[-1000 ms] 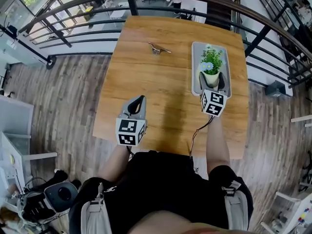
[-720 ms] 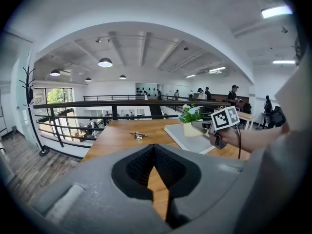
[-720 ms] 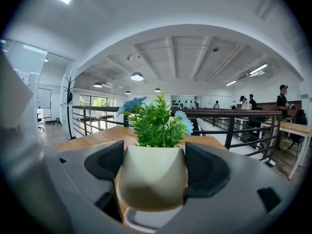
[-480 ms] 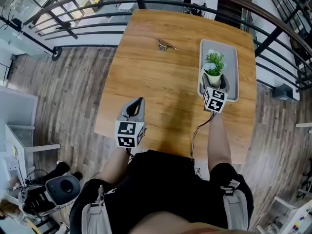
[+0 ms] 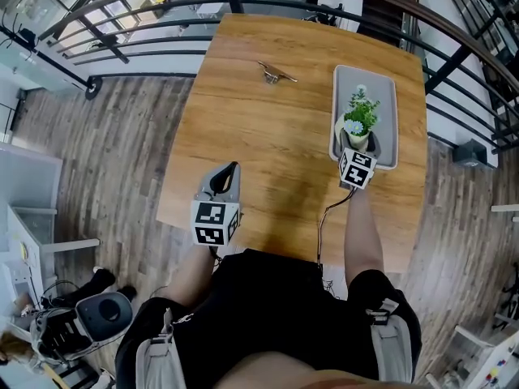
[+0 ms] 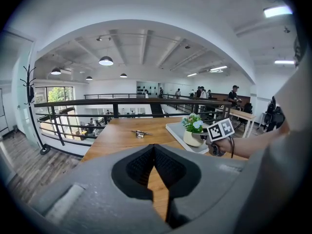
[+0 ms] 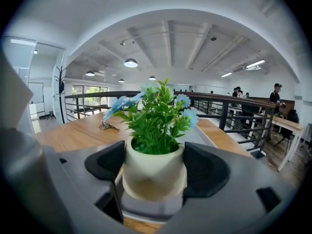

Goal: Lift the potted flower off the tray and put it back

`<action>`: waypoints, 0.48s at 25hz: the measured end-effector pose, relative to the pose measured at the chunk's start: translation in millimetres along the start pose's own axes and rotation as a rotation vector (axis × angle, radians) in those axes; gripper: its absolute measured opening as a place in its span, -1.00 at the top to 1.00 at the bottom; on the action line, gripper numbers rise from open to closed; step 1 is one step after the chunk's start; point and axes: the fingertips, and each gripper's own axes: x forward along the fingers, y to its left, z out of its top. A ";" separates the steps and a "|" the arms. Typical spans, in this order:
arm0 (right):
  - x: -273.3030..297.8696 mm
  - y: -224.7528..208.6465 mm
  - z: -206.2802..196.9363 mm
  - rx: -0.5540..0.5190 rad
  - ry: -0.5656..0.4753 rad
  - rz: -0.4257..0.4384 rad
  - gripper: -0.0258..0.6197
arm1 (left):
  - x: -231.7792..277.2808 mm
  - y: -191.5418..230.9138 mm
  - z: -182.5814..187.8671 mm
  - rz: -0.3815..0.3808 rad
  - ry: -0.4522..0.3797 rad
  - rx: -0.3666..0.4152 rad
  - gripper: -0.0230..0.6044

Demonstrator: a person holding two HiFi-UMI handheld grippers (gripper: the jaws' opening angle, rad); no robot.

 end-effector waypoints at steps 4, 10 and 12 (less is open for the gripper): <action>-0.1 -2.5 -22.3 0.015 0.053 -0.004 -0.25 | -2.3 -0.1 3.6 -0.011 -0.007 0.000 0.89; -8.5 -1.0 -11.4 0.073 0.008 0.022 -0.26 | -8.0 2.2 7.6 -0.026 -0.030 -0.004 0.89; -23.5 -2.1 -1.6 0.071 -0.029 0.003 -0.26 | -10.0 0.5 10.8 -0.041 -0.046 -0.002 0.89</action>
